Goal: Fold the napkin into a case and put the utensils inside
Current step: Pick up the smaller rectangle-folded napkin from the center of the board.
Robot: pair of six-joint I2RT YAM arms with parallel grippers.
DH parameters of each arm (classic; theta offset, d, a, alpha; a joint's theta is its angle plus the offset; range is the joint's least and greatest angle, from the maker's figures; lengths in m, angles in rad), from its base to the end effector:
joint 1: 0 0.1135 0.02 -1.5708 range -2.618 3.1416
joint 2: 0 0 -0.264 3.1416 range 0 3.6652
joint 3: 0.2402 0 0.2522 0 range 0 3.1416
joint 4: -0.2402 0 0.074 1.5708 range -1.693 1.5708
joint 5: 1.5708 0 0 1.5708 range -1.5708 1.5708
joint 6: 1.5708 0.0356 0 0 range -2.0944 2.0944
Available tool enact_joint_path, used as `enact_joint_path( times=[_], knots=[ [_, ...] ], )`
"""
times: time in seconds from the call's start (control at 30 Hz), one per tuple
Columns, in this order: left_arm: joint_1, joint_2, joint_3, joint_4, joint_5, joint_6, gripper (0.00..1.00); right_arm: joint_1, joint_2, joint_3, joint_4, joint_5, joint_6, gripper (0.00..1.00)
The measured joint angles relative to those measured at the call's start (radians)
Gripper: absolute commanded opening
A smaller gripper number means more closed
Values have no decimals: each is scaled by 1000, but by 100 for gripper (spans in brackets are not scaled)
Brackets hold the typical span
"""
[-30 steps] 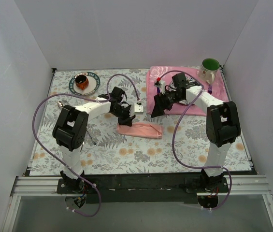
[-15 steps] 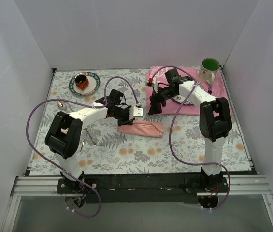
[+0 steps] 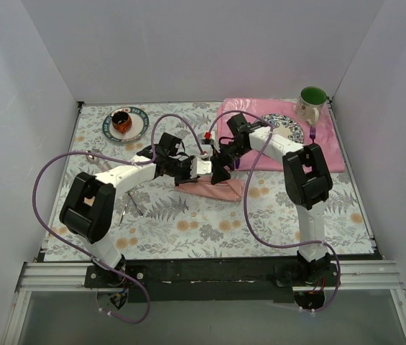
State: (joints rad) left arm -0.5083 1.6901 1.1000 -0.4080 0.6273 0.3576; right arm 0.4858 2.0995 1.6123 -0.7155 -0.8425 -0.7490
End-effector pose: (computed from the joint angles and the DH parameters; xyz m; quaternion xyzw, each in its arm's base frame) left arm 0.2904 -0.1857 0.2028 0.4619 0.7917 -0.3154 0.2456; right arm 0.3704 0.2256 0.1886 -0.5804 0.6882 0.3766 0.2183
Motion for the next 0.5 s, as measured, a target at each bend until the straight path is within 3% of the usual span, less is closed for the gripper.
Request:
enact_joint_path(
  times=[0.17, 0.3, 0.5],
  knots=[
    [-4, 0, -3, 2, -2, 2, 0, 8, 32, 3, -32, 0, -24, 74],
    [-5, 0, -10, 2, -4, 3, 0, 17, 35, 2, -52, 1, -41, 84],
    [-5, 0, -13, 3, -5, 3, 0, 26, 35, 15, -81, 2, -44, 85]
  ],
)
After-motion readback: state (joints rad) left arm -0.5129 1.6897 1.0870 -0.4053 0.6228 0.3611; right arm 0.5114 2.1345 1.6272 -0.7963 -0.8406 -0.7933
